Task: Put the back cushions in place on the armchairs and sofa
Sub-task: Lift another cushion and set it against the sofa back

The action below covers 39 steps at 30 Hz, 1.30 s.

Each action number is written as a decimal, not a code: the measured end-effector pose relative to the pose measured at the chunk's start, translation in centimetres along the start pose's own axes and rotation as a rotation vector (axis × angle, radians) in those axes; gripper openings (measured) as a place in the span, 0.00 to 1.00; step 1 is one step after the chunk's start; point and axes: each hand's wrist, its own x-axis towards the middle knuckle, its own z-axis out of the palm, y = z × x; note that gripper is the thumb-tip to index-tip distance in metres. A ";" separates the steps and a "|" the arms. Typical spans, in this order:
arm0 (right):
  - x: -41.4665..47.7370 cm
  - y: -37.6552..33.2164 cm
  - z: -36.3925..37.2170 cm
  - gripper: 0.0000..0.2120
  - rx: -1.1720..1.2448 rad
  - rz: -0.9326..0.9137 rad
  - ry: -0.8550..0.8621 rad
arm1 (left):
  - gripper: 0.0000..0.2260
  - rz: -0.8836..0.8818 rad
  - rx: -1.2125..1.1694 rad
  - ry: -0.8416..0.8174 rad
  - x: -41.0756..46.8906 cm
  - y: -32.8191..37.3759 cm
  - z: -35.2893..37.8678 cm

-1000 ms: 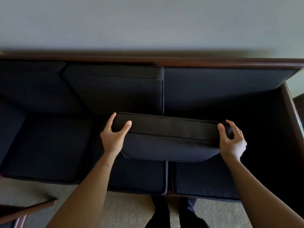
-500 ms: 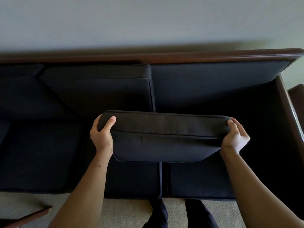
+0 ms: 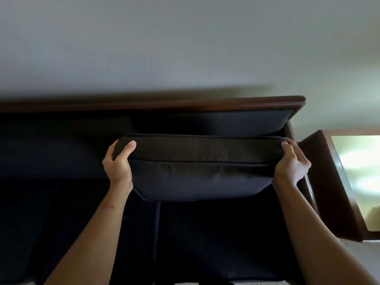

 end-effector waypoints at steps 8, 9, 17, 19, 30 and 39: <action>10.0 -3.2 2.8 0.11 -0.011 -0.055 -0.005 | 0.18 -0.012 0.011 -0.038 1.4 -0.2 10.7; 11.0 -3.1 3.0 0.12 -0.022 -0.060 -0.006 | 0.19 -0.018 0.011 -0.044 1.7 -0.6 11.9; 18.0 0.1 6.0 0.11 -0.114 -0.053 -0.091 | 0.26 -0.074 0.061 -0.019 5.3 -4.9 17.9; 19.0 2.0 6.4 0.10 -0.136 -0.071 -0.116 | 0.30 -0.088 0.136 -0.021 5.8 -6.6 18.0; 19.7 4.9 7.4 0.16 -0.335 -0.242 -0.153 | 0.26 0.131 0.543 -0.074 6.3 -8.4 17.6; 14.2 1.6 7.0 0.25 -0.981 -0.404 -0.311 | 0.22 0.462 1.162 -0.218 3.8 -4.9 16.6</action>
